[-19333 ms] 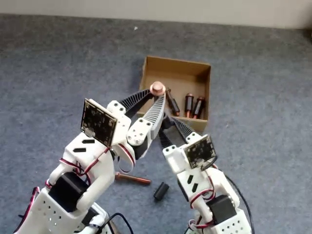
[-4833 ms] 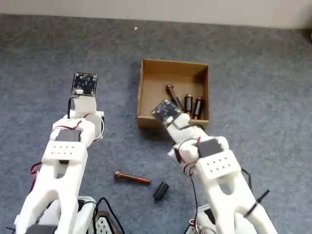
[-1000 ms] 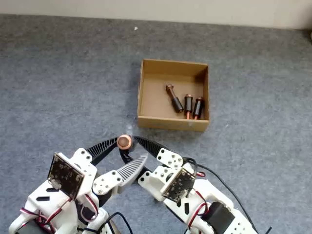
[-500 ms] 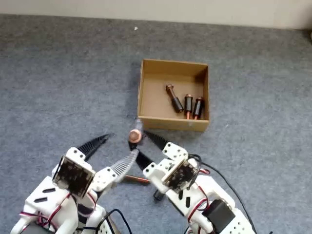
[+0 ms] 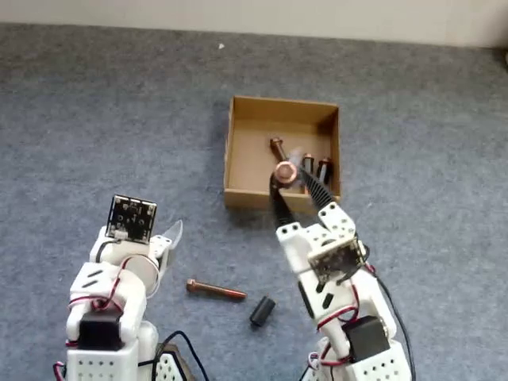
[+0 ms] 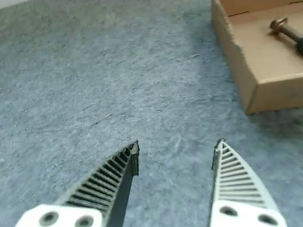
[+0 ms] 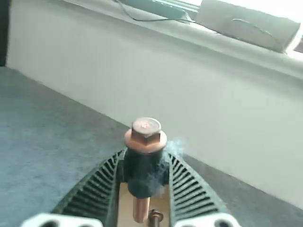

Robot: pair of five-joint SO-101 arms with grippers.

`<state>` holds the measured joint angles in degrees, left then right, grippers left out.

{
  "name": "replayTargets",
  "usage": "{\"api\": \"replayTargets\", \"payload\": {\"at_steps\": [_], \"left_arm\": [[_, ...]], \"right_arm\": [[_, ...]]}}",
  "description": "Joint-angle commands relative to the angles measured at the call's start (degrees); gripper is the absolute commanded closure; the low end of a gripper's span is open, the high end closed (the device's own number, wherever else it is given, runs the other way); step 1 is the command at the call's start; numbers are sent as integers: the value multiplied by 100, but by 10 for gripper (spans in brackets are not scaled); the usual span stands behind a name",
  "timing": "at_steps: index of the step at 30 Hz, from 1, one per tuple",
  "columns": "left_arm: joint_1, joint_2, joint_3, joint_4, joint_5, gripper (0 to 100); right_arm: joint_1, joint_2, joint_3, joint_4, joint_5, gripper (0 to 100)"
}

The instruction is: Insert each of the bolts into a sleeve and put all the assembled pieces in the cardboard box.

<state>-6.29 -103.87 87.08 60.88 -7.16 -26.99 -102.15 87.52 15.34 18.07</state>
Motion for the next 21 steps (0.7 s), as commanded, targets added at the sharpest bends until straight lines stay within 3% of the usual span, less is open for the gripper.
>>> {"api": "replayTargets", "payload": {"at_steps": [1,7,14,21], "left_arm": [[-303,-48,277,-668,-44,738],[-338,-48,303,-668,237,738],[-338,-48,312,-659,237,738],[-338,-48,382,-677,237,738]], "right_arm": [[479,989,-119,-1086,-334,995],[1270,3495,-752,-2308,-1231,994],[1965,7143,-2703,-2484,-2347,994],[1991,8936,-3881,-2369,-2189,979]]}}
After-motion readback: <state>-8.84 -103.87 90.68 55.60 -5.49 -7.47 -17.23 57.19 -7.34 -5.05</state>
